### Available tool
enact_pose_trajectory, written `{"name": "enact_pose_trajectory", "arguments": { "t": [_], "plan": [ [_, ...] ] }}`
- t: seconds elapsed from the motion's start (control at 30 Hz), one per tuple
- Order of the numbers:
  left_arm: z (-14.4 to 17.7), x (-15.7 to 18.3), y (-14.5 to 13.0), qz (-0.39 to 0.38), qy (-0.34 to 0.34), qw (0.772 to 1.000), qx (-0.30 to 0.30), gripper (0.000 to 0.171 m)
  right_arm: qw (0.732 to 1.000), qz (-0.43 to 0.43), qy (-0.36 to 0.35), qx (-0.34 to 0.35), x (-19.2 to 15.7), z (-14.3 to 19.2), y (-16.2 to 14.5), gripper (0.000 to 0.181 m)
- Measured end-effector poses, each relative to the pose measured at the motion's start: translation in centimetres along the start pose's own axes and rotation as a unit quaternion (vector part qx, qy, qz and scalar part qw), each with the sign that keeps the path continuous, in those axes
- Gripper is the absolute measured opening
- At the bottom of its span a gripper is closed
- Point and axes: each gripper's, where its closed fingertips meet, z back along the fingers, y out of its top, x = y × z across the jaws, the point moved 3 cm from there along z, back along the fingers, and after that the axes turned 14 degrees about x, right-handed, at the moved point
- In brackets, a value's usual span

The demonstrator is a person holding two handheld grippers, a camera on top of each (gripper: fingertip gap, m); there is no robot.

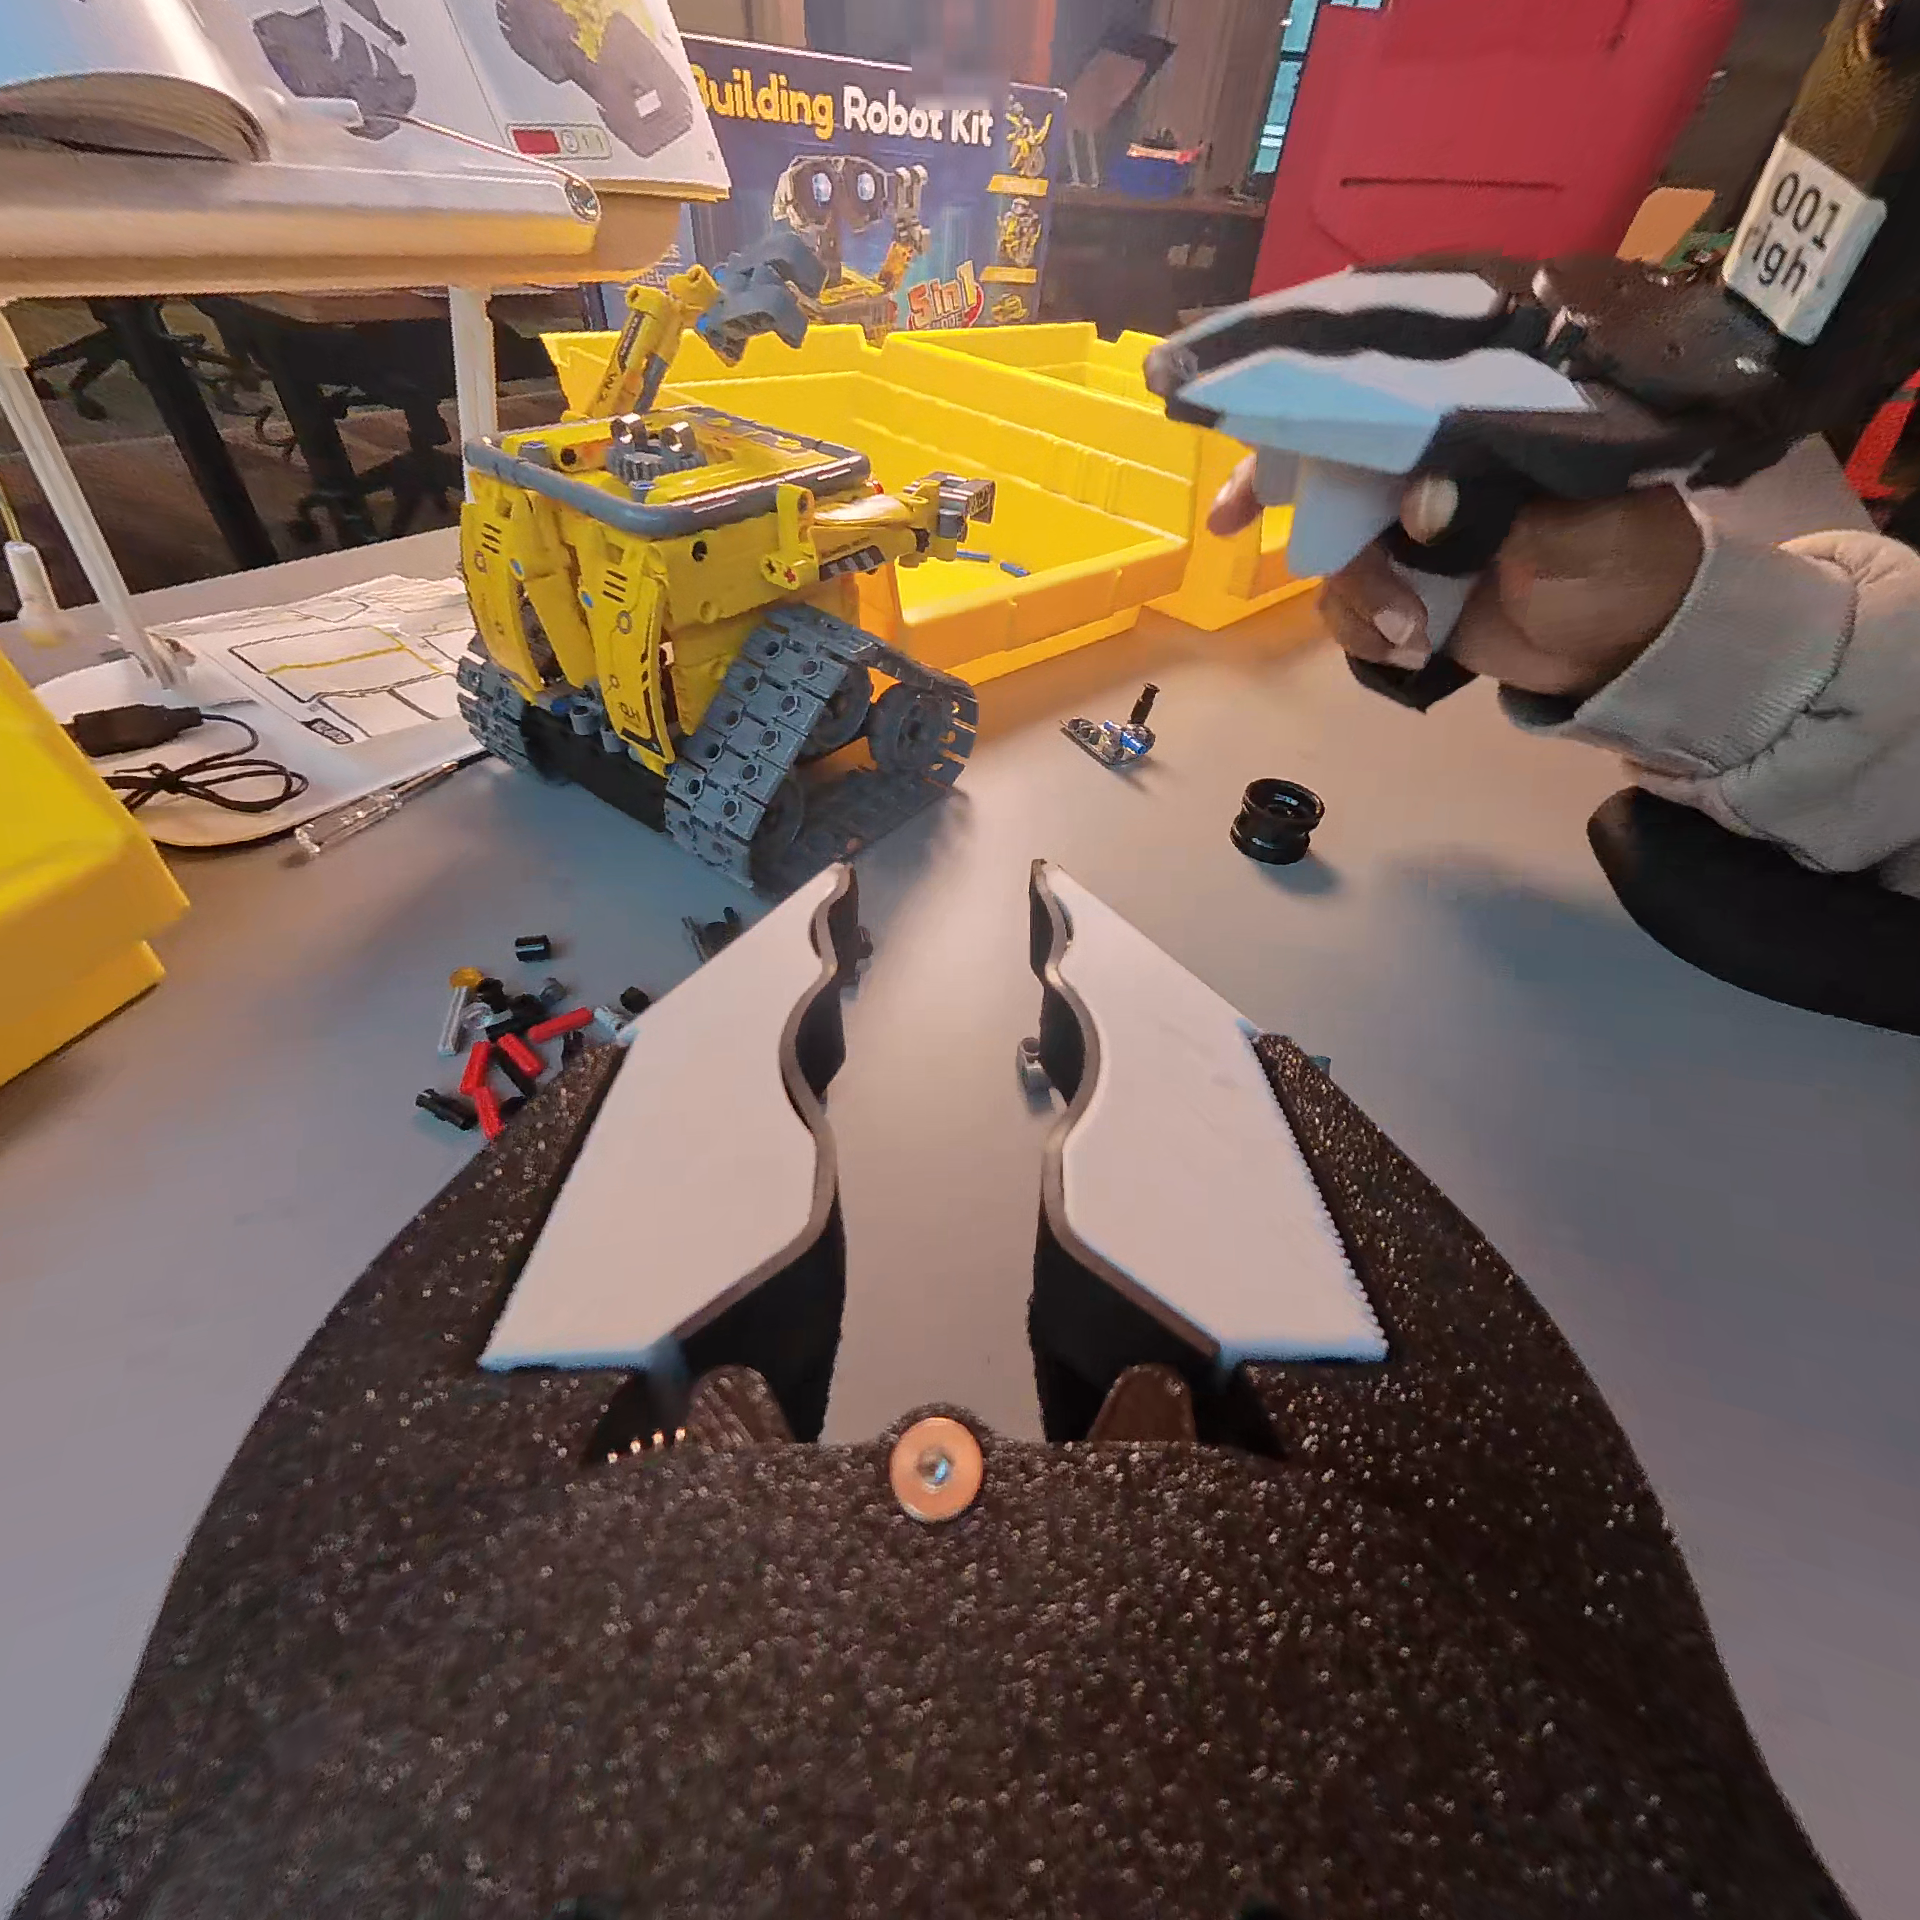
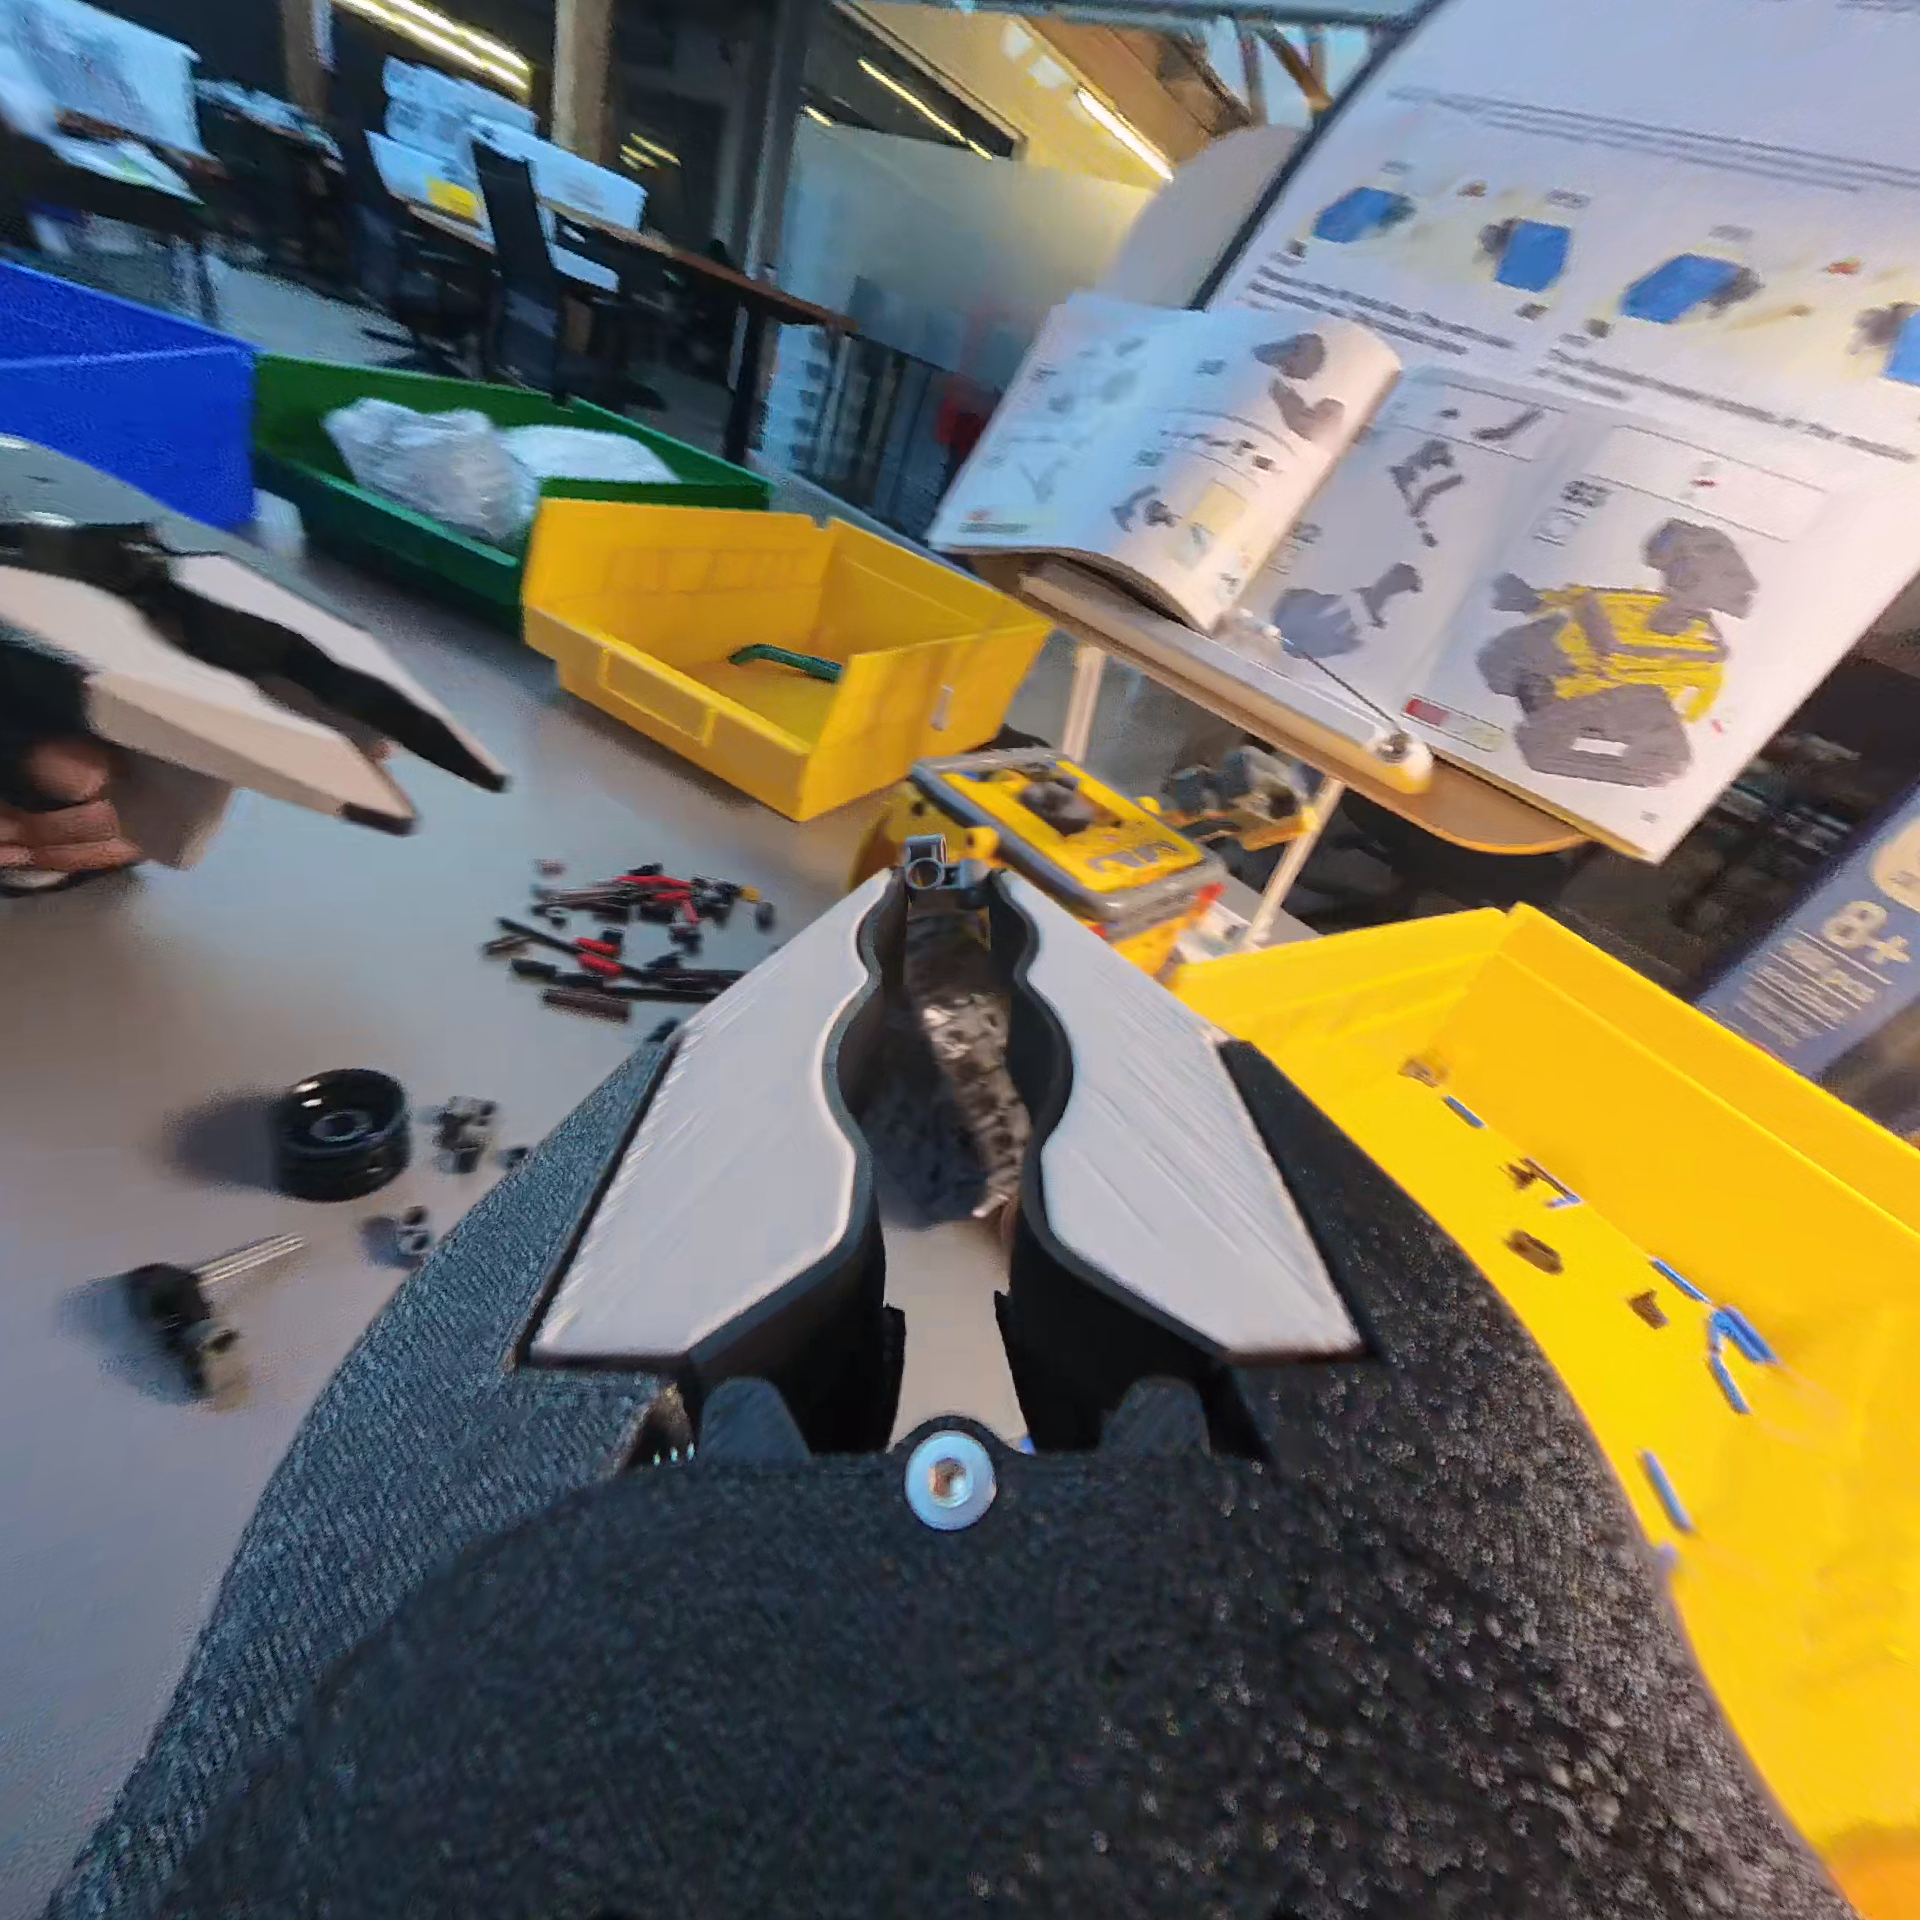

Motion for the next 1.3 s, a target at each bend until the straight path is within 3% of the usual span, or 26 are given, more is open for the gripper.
{"name": "enact_pose_trajectory", "arguments": {
  "t": [0.17, 0.37, 0.53, 0.63, 0.83, 0.9, 0.97, 1.1, 1.2, 1.3],
  "plan": [
    [0.3, -0.4, -0.1, -0.017, 0.008, 1.0, -0.003, 0.033, 0.987, -0.006, -0.102, -0.124, 10.1, -1.6, -2.3, 0.013],
    [1.1, -2.2, 0.5, 0.007, 0.037, 0.999, 0.015, 0.032, 0.927, -0.063, -0.166, -0.33, 19.6, -4.8, -12.2, 0.014],
    [1.6, -3.3, 0.6, 0.002, 0.062, 0.998, 0.012, 0.032, 0.891, -0.148, -0.2, -0.379, 23.0, -6.6, -18.0, 0.014],
    [1.6, -3.7, 0.6, 0.011, 0.067, 0.998, 0.009, 0.032, 0.876, -0.149, -0.226, -0.398, 24.7, -6.6, -20.2, 0.014],
    [1.6, -3.7, 0.5, 0.021, 0.068, 0.997, 0.006, 0.032, 0.871, -0.149, -0.239, -0.403, 25.8, -6.3, -22.0, 0.014],
    [1.5, -3.7, 0.2, 0.022, 0.067, 0.997, 0.0, 0.032, 0.875, -0.14, -0.244, -0.395, 26.1, -6.3, -21.7, 0.02],
    [1.5, -3.6, 0.0, 0.021, 0.066, 0.998, -0.005, 0.032, 0.883, -0.134, -0.257, -0.369, 26.6, -6.6, -20.6, 0.041],
    [1.5, -3.4, 0.1, 0.013, 0.065, 0.998, -0.006, 0.033, 0.93, -0.091, -0.282, -0.218, 27.0, -7.8, -13.1, 0.047],
    [1.5, -3.4, 0.0, 0.01, 0.066, 0.998, -0.009, 0.033, 0.966, -0.092, -0.228, -0.08, 23.0, -8.1, -5.0, 0.045],
    [1.4, -3.4, -0.2, 0.009, 0.068, 0.998, -0.013, 0.034, 0.982, -0.15, -0.115, -0.012, 15.4, -6.7, 0.9, 0.041]
  ]
}}
